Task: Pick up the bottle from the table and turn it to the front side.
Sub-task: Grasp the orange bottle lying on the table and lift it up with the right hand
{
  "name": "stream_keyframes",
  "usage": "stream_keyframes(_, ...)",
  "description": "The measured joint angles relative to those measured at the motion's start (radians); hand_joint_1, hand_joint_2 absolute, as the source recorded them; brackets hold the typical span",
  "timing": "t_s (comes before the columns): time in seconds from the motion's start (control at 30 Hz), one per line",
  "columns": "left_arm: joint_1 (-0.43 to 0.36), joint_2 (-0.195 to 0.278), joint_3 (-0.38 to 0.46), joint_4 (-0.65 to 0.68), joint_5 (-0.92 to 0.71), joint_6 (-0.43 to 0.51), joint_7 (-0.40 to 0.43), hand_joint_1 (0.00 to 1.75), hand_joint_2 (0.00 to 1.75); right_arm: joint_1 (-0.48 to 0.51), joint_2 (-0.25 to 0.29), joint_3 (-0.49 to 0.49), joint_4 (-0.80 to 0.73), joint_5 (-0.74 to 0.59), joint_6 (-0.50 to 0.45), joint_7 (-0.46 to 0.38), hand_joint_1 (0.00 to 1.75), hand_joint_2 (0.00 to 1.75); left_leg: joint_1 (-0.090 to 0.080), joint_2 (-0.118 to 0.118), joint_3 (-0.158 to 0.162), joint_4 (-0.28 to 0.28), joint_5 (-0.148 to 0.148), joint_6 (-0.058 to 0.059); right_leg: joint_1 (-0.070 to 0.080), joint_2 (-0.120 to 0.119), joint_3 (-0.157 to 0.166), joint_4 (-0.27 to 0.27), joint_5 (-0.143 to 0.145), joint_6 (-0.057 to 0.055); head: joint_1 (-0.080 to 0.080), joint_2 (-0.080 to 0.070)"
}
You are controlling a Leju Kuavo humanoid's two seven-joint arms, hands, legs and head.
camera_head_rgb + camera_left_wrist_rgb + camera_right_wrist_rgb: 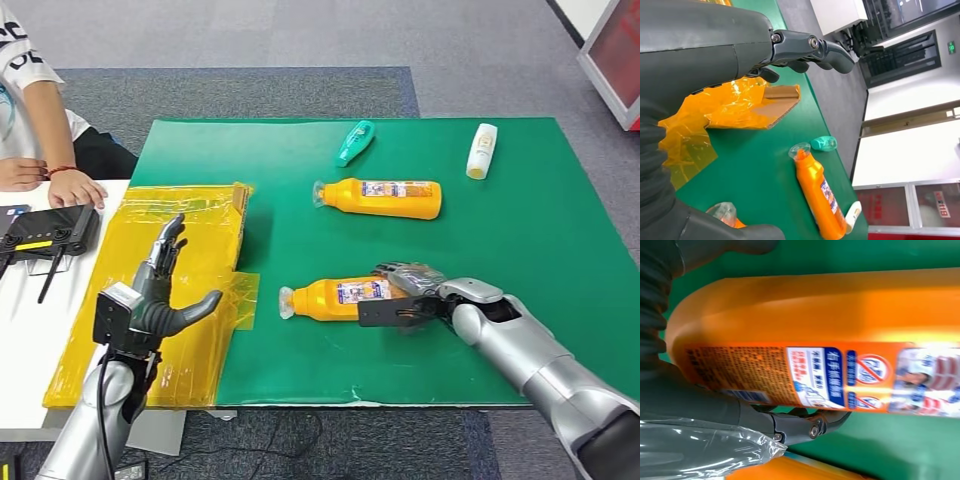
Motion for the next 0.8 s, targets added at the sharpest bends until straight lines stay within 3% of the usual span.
stream_keyframes(0.2,0.001,0.003,0.003,-0.003,0.000,0.002,0.000,0.00,1.75,0.000,-0.011,0.007,0.000,0.000,0.002,0.000,0.02,1.75,0.000,0.000,0.000,0.000,0.000,0.000,0.000,0.000,0.000,0.000,0.000,0.000,0.000,0.000)
stream_keyframes(0.23,0.001,0.003,0.003,-0.003,0.000,0.002,0.000,0.00,1.75,0.000,-0.011,0.007,0.000,-0.002,0.003,0.000,0.10,1.75,0.000,0.000,0.000,0.000,0.000,0.000,0.000,0.000,0.000,0.000,0.000,0.000,0.000,0.000)
stream_keyframes(0.37,0.001,0.003,0.003,-0.003,0.000,0.000,0.000,0.00,1.75,0.000,-0.012,0.007,0.000,-0.010,0.004,-0.001,0.75,1.75,0.000,0.000,0.000,0.000,0.000,0.000,0.000,0.000,0.000,0.000,0.000,0.000,0.000,0.000)
stream_keyframes(0.47,0.001,0.004,0.003,-0.003,0.000,-0.001,0.000,0.00,1.75,0.000,-0.013,0.007,0.000,-0.018,0.003,-0.003,1.14,1.75,0.000,0.000,0.000,0.000,0.000,0.000,0.000,0.000,0.000,0.000,0.000,0.000,0.000,0.000)
stream_keyframes(0.6,0.001,0.004,0.003,-0.003,0.000,-0.002,0.000,0.00,1.75,0.000,-0.013,0.006,0.000,-0.028,0.000,-0.008,1.54,1.75,0.000,0.000,0.000,0.000,0.000,0.000,0.000,0.000,0.000,0.000,0.000,0.000,0.000,0.000)
stream_keyframes(0.7,0.000,0.004,0.002,-0.002,0.000,-0.002,0.000,0.00,1.75,0.002,-0.013,0.006,0.000,-0.036,-0.003,-0.018,1.74,1.75,0.000,0.000,0.000,0.000,0.000,0.000,0.000,0.000,0.000,0.000,0.000,0.000,0.000,0.000)
stream_keyframes(0.8,-0.002,0.004,0.002,-0.002,0.002,-0.001,0.000,0.00,1.75,0.005,-0.013,0.005,0.000,-0.047,-0.005,-0.025,1.75,1.75,0.000,0.000,0.001,0.000,0.000,0.000,0.000,0.000,0.000,0.000,0.000,0.000,0.000,0.000)
